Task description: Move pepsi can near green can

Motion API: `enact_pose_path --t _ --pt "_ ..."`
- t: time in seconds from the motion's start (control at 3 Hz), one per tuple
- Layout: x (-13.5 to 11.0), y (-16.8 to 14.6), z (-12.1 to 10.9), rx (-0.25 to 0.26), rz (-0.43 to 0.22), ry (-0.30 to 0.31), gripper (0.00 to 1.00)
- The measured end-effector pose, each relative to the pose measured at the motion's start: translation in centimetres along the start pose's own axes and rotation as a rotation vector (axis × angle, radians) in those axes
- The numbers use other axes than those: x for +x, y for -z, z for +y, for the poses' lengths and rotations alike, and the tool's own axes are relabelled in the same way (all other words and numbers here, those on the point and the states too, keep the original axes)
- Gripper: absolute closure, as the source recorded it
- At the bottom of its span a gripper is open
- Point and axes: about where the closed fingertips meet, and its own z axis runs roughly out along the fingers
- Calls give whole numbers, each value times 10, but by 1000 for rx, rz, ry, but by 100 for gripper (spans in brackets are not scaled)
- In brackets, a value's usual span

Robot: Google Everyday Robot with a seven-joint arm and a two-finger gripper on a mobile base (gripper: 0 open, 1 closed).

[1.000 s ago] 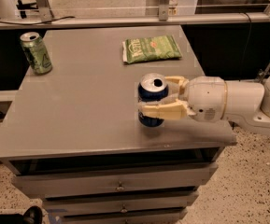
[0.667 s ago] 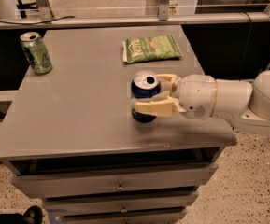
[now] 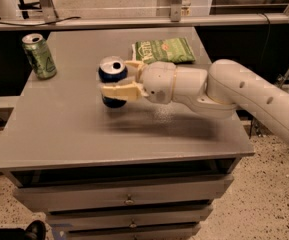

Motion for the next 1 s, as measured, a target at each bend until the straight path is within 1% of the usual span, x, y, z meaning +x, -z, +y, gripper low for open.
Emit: enact_pose_path --t 0.33,0.67,1.0 --pt "-4 -54 -21 -55 -14 25 100" --pt "-9 -104 -33 -122 -11 49 100" --pt "-4 -143 -42 -179 1 56 100"
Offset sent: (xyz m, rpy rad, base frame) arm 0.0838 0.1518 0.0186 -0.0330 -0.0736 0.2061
